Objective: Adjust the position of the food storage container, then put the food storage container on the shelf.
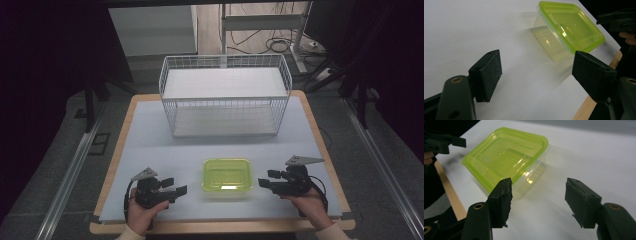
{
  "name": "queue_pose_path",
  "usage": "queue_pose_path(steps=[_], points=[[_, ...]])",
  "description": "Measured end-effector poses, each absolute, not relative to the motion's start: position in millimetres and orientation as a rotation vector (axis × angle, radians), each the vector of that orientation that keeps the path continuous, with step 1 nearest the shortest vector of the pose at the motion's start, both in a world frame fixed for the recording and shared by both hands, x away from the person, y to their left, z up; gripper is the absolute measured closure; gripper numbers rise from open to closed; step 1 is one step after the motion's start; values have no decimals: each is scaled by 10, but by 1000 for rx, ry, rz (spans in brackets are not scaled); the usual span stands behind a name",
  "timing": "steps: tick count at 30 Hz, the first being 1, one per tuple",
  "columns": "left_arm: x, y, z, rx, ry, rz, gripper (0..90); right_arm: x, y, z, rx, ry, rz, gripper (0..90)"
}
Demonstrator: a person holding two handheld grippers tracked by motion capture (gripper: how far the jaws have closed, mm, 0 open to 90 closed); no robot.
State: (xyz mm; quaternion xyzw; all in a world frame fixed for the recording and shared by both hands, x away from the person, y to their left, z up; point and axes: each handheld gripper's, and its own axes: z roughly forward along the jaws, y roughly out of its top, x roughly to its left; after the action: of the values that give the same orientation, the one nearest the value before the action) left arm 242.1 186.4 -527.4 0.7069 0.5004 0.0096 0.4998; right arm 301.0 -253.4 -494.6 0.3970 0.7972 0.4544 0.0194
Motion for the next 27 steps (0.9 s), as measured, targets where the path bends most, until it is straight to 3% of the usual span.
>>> queue_pose_path(steps=[27], points=[[2755,1535,-5290,1660,1250,-170,293,3148,-2384,-4931,1354,2463,1490,456]])
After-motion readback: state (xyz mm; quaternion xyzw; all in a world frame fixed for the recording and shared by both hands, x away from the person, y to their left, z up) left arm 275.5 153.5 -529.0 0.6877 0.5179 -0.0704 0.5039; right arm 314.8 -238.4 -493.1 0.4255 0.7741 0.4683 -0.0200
